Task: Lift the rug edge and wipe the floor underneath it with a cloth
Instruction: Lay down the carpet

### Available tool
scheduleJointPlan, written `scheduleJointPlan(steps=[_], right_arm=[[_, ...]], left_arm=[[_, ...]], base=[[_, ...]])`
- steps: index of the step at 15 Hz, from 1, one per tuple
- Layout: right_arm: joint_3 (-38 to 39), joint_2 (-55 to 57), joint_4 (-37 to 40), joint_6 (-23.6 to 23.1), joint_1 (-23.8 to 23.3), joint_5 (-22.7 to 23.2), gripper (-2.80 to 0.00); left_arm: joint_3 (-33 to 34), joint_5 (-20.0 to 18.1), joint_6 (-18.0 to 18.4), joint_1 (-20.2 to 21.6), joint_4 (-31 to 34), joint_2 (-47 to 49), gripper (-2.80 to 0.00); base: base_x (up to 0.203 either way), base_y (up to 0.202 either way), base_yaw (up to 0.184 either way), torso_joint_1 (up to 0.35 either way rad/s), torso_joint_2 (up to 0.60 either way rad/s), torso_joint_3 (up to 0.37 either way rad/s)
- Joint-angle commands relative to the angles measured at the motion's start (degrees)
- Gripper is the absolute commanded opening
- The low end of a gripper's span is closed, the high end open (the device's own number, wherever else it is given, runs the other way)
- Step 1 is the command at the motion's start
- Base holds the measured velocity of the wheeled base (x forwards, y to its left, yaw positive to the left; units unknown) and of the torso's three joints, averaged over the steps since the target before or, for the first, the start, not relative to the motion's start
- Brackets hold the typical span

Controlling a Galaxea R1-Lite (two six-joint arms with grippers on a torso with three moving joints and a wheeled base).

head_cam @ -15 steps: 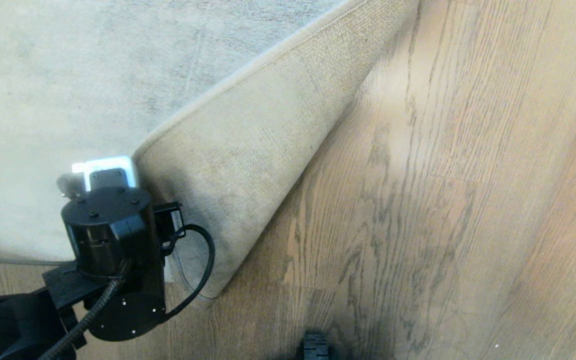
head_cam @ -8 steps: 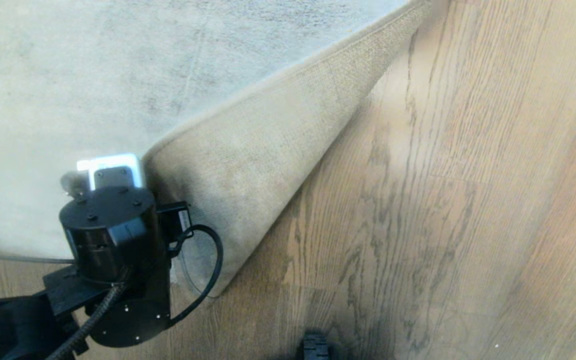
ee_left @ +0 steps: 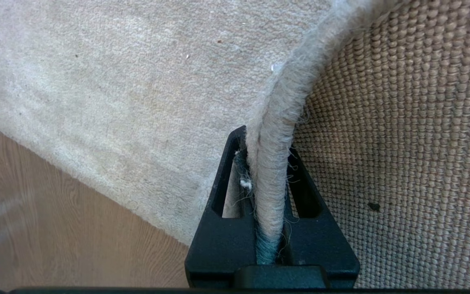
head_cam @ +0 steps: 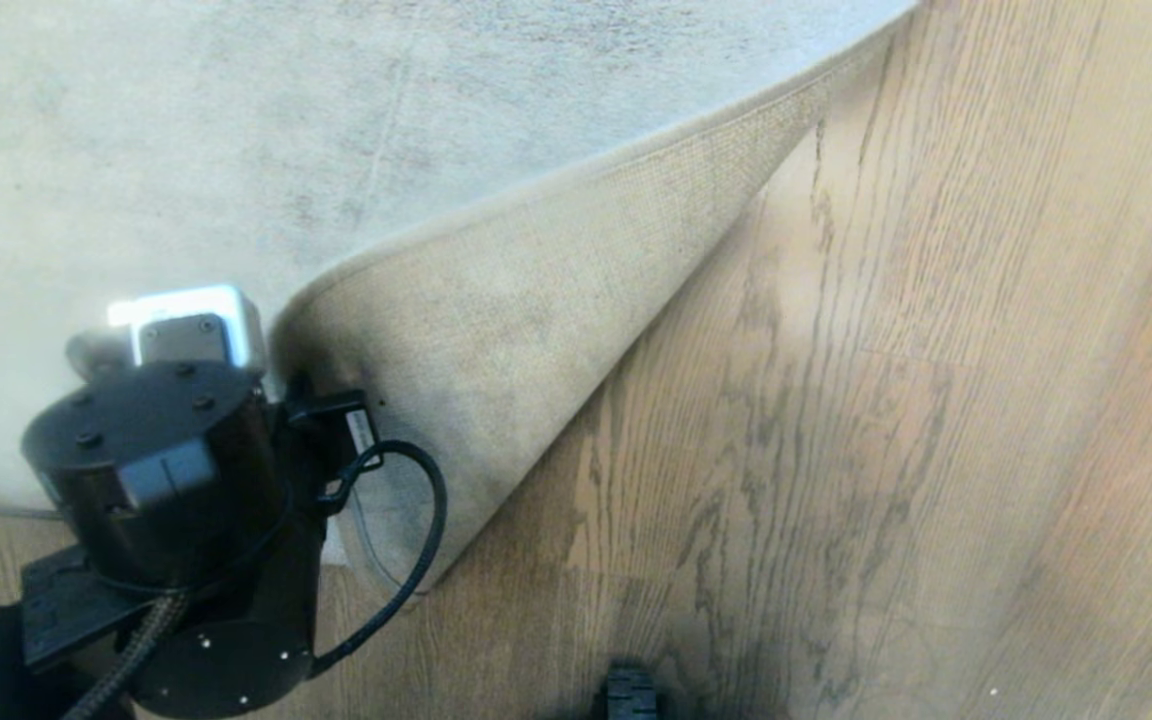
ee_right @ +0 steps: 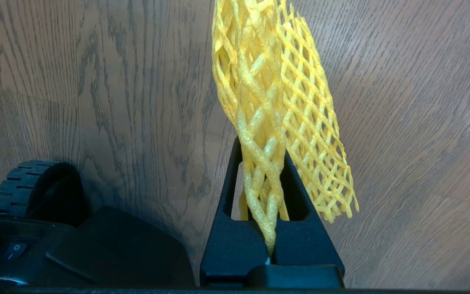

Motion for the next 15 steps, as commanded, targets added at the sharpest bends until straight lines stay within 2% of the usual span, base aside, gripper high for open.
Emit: scheduleJointPlan(steps=[1, 2, 3, 15], right_arm=[[0.0, 0.1, 0.0, 0.0, 0.0, 0.0, -2.80], [0.0, 0.1, 0.0, 0.0, 0.0, 0.0, -2.80], [0.0, 0.1, 0.0, 0.0, 0.0, 0.0, -2.80], [0.0, 0.1, 0.0, 0.0, 0.0, 0.0, -2.80]], left_arm=[[0.0, 0.5, -0.1, -0.2, -0.4, -0.4, -2.80], [0.0, 0.5, -0.1, -0.3, -0.4, -0.4, -2.80], [0.1, 0.5, -0.1, -0.4, -0.4, -0.4, 0.00], [0.5, -0.1, -0.2, -1.1, -3.7, -1.9, 0.00]], base=[[0.000, 0.000, 0.000, 0.000, 0.00, 0.000], [0.000, 0.000, 0.000, 0.000, 0.00, 0.000], [0.000, 0.000, 0.000, 0.000, 0.00, 0.000], [0.000, 0.000, 0.000, 0.000, 0.00, 0.000]])
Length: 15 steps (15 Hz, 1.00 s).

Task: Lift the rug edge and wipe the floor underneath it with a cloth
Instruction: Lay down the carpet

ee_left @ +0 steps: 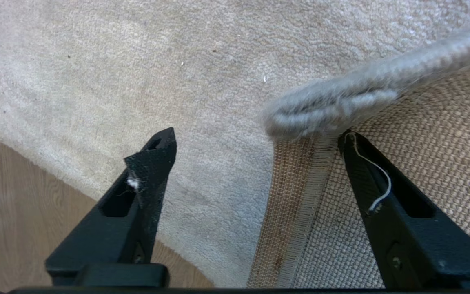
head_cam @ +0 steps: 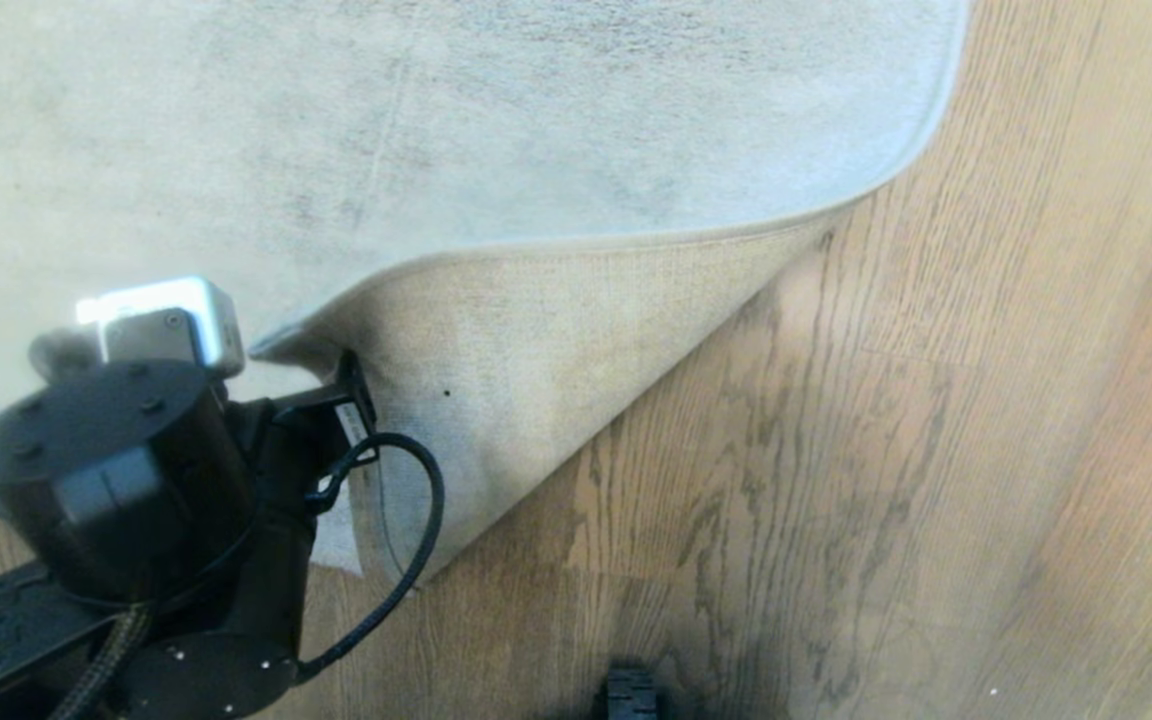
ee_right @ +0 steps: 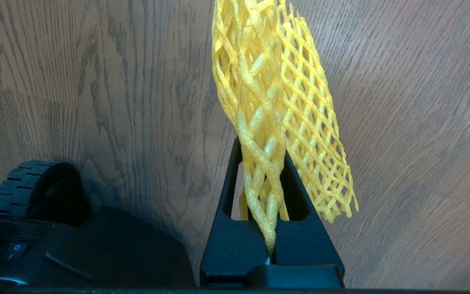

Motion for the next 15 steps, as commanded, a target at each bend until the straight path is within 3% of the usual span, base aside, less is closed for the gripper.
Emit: scheduleJointPlan(steps=[1, 7, 15], right_arm=[[0.0, 0.1, 0.0, -0.1, 0.0, 0.0, -2.80], [0.1, 0.1, 0.0, -0.1, 0.0, 0.0, -2.80], [0.0, 0.1, 0.0, -0.1, 0.0, 0.0, -2.80]], left_arm=[[-0.1, 0.3, 0.0, 0.0, -0.6, -1.4, 0.00], [0.0, 0.2, 1.4, -0.1, -4.7, -4.6, 0.00], [5.3, -0.2, 15.0, -8.1, -22.8, -6.8, 0.00]], base=[[0.000, 0.000, 0.000, 0.000, 0.00, 0.000], [0.000, 0.000, 0.000, 0.000, 0.00, 0.000], [0.000, 0.000, 0.000, 0.000, 0.00, 0.000]])
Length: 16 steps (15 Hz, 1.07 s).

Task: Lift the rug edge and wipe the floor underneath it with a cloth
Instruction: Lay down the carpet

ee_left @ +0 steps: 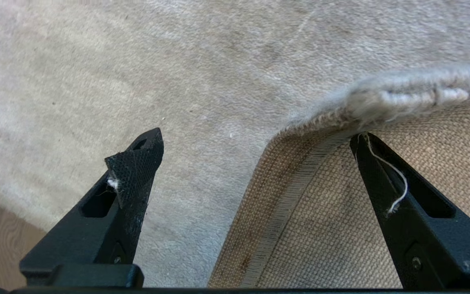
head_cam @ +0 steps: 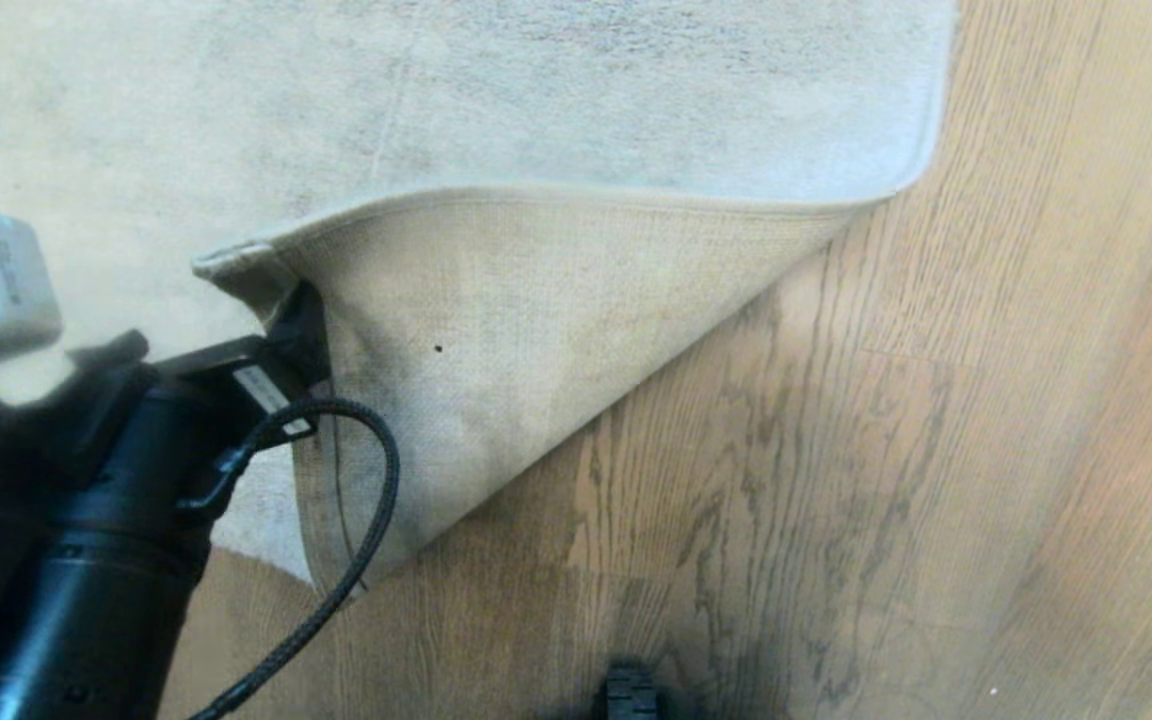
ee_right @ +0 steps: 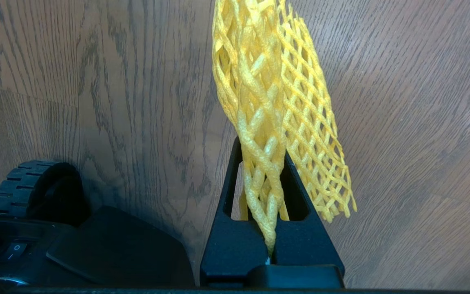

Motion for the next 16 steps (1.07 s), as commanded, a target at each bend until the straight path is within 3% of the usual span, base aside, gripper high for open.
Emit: scheduleJointPlan(steps=[1, 6, 10, 16], right_arm=[[0.0, 0.1, 0.0, 0.0, 0.0, 0.0, -2.80], [0.0, 0.1, 0.0, 0.0, 0.0, 0.0, -2.80], [0.0, 0.1, 0.0, 0.0, 0.0, 0.0, -2.80], [0.0, 0.1, 0.0, 0.0, 0.0, 0.0, -2.80]], left_arm=[[1.2, 0.3, 1.1, -1.3, -2.0, -0.4, 0.00], [1.2, 0.3, 3.0, -2.4, -3.9, -2.9, 0.00], [1.3, -0.6, 7.5, -3.8, -9.9, -3.2, 0.00], [2.3, -0.6, 7.8, -5.8, -10.0, -4.8, 0.00]], base=[[0.000, 0.000, 0.000, 0.000, 0.00, 0.000], [0.000, 0.000, 0.000, 0.000, 0.00, 0.000], [0.000, 0.000, 0.000, 0.000, 0.00, 0.000], [0.000, 0.000, 0.000, 0.000, 0.00, 0.000]])
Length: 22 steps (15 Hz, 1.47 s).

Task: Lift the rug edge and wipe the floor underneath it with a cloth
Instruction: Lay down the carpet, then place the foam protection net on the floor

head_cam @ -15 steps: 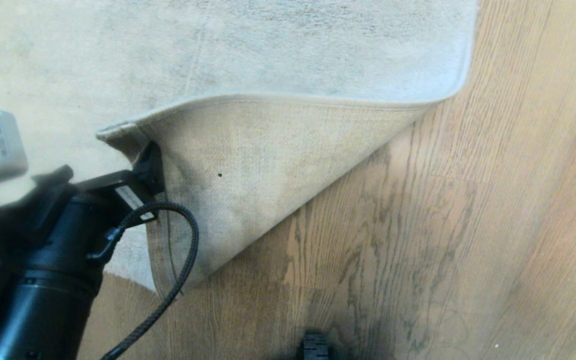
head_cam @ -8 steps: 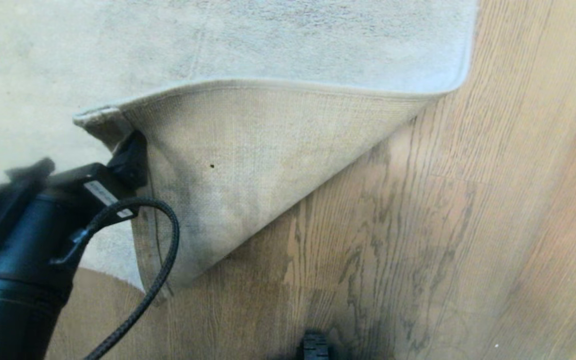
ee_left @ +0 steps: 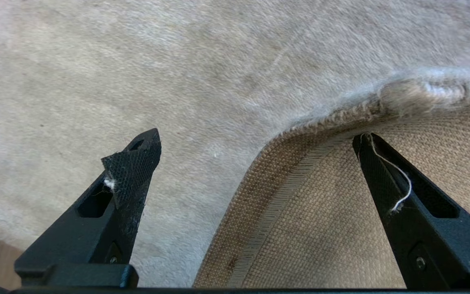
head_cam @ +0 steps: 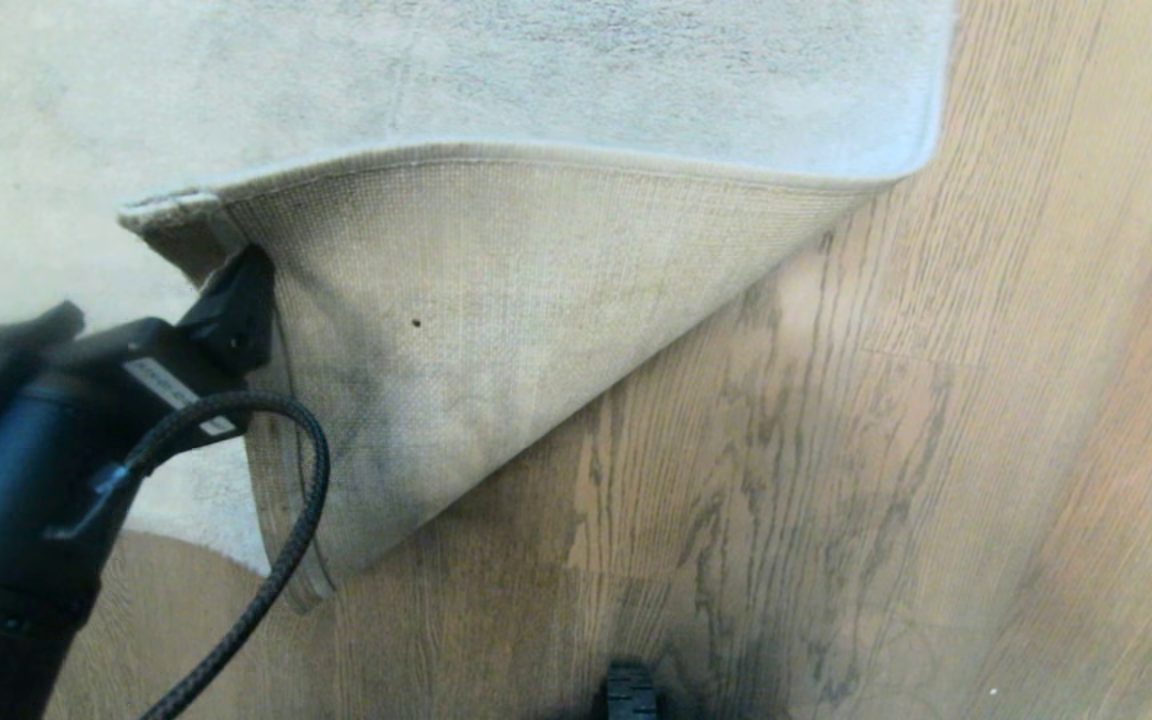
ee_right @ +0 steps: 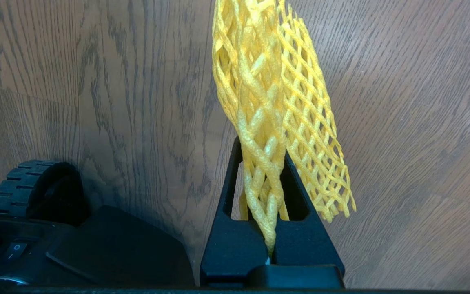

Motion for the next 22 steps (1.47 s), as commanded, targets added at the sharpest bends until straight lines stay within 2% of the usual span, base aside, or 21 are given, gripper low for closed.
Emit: scheduleJointPlan(steps=[1, 4, 11, 13, 19, 22], right_arm=[[0.0, 0.1, 0.0, 0.0, 0.0, 0.0, -2.80], [0.0, 0.1, 0.0, 0.0, 0.0, 0.0, -2.80], [0.0, 0.1, 0.0, 0.0, 0.0, 0.0, -2.80], [0.0, 0.1, 0.0, 0.0, 0.0, 0.0, -2.80], [0.0, 0.1, 0.0, 0.0, 0.0, 0.0, -2.80], [0.0, 0.1, 0.0, 0.0, 0.0, 0.0, -2.80]], left_arm=[[1.2, 0.3, 0.0, -2.1, -2.0, -0.7, 0.00], [3.2, -1.5, -0.2, -6.3, -2.0, -2.4, 0.00], [7.4, -2.3, -3.5, -15.5, -2.0, -5.9, 0.00], [9.6, -3.6, -3.5, -15.6, -2.0, -7.0, 0.00], [13.8, -4.0, -3.6, -15.6, -1.9, -7.5, 0.00], [17.0, -5.9, -3.5, -15.6, -1.8, -7.4, 0.00]], base=[[0.000, 0.000, 0.000, 0.000, 0.00, 0.000], [0.000, 0.000, 0.000, 0.000, 0.00, 0.000], [0.000, 0.000, 0.000, 0.000, 0.00, 0.000], [0.000, 0.000, 0.000, 0.000, 0.00, 0.000], [0.000, 0.000, 0.000, 0.000, 0.00, 0.000], [0.000, 0.000, 0.000, 0.000, 0.00, 0.000]])
